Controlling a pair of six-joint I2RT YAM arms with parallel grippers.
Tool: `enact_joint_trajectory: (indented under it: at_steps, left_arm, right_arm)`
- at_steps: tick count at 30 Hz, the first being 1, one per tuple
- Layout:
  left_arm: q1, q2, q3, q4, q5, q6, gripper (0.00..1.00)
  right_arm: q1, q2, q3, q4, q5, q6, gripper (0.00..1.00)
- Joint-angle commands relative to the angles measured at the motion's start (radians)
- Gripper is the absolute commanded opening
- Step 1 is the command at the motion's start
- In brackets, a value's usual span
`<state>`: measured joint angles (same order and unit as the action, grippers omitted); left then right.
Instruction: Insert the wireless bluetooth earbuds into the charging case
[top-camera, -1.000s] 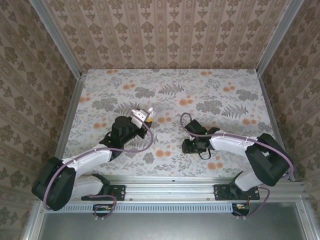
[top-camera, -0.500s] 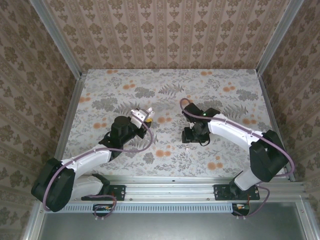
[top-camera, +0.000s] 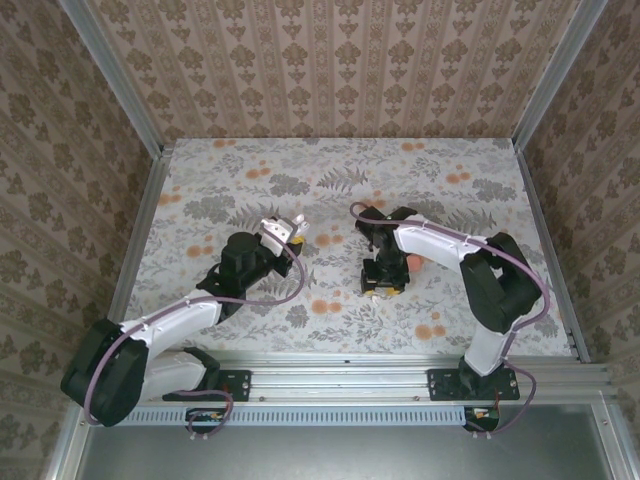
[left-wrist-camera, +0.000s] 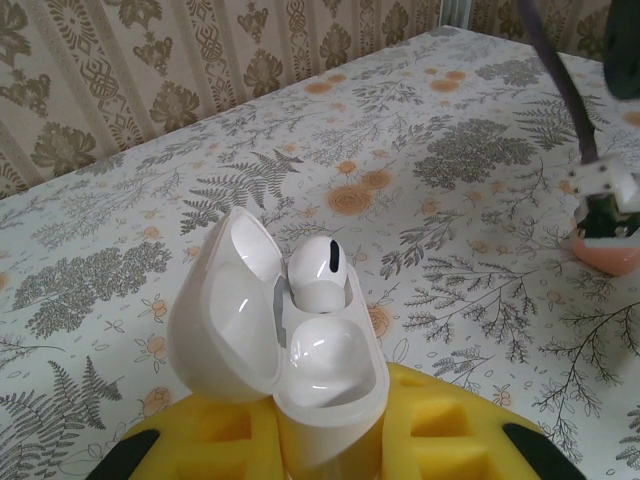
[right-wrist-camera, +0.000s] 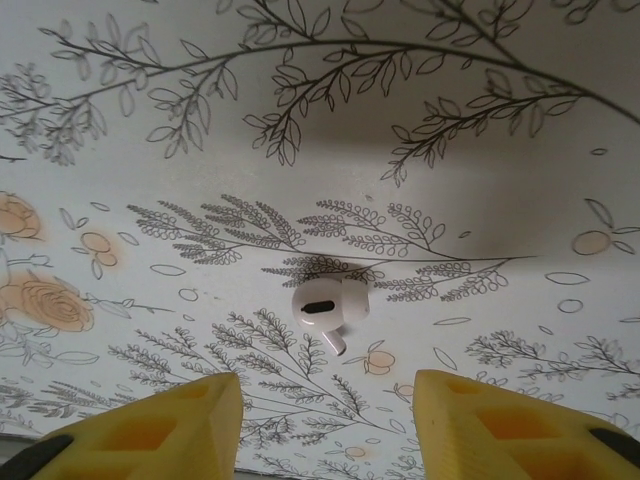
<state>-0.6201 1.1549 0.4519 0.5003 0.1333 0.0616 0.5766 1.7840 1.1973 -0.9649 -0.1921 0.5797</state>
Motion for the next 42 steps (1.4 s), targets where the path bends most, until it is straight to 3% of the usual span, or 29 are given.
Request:
enact_joint_trajectory:
  at_steps: [1, 29, 37, 42]
  left_arm:
    - [0.010, -0.022, 0.001, 0.002, -0.001, 0.015, 0.03]
    - [0.013, -0.004, 0.007, 0.000, 0.006, 0.014, 0.03]
    - [0.013, 0.031, 0.001, 0.023, 0.020, 0.009, 0.03]
    - [0.013, 0.096, -0.028, 0.133, 0.067, -0.016, 0.03]
  right_arm:
    - [-0.004, 0.035, 0.019, -0.006, -0.028, -0.010, 0.50]
    - [-0.003, 0.104, -0.025, 0.067, -0.011, -0.019, 0.29]
    - [-0.001, 0.027, -0.065, 0.113, 0.024, 0.015, 0.25]
    - [-0.001, -0.088, -0.144, 0.230, 0.050, 0.077, 0.24]
